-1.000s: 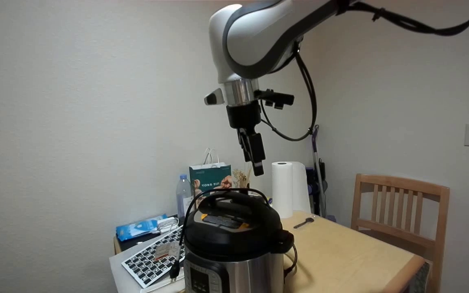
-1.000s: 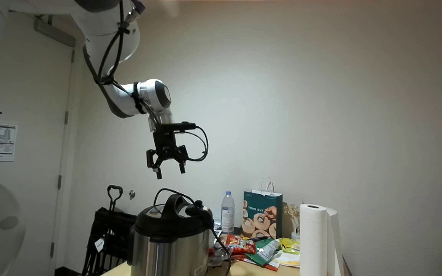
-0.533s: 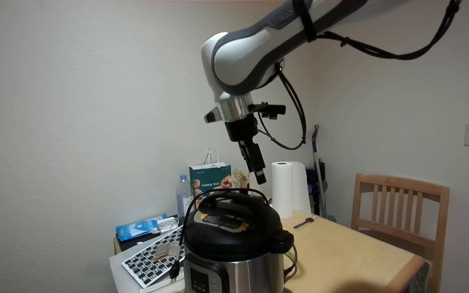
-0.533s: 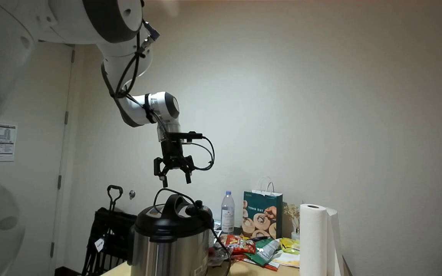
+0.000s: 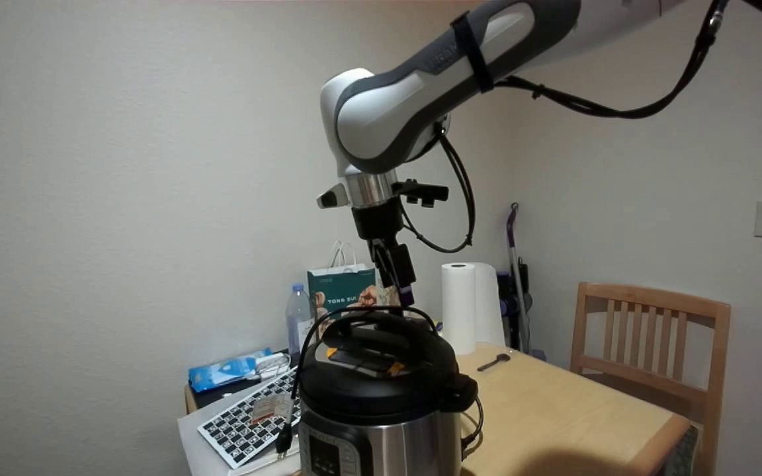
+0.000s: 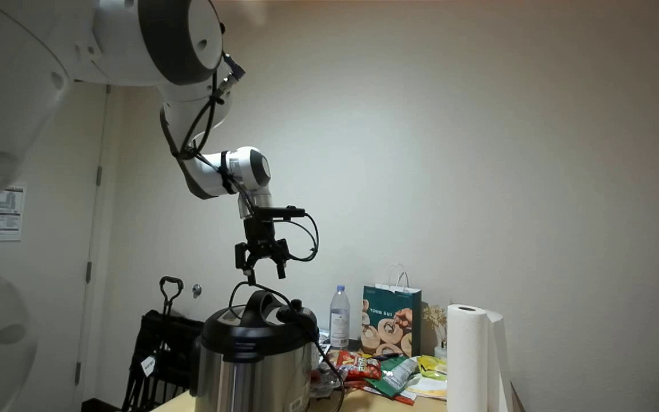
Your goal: Put the cable of the cooker on the table
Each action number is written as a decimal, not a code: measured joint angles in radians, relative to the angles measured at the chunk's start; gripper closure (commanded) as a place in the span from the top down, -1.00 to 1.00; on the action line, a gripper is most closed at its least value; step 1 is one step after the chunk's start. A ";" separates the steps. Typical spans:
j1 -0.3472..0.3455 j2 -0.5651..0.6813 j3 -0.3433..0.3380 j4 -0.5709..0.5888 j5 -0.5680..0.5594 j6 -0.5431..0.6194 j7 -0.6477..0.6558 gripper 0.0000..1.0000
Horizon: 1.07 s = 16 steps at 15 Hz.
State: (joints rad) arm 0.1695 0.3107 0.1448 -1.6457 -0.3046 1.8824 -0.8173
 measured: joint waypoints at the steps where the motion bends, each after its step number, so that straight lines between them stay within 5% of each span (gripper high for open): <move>1: 0.001 0.017 0.000 0.017 -0.005 -0.004 0.000 1.00; 10: -0.015 0.072 0.001 0.049 0.005 0.008 -0.091 0.97; 12: -0.027 0.097 0.001 0.066 0.017 0.008 -0.144 0.46; 16: -0.037 0.115 0.001 0.102 0.051 -0.012 -0.210 -0.06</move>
State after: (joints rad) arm 0.1323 0.4253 0.1463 -1.5438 -0.2541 1.8702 -1.0276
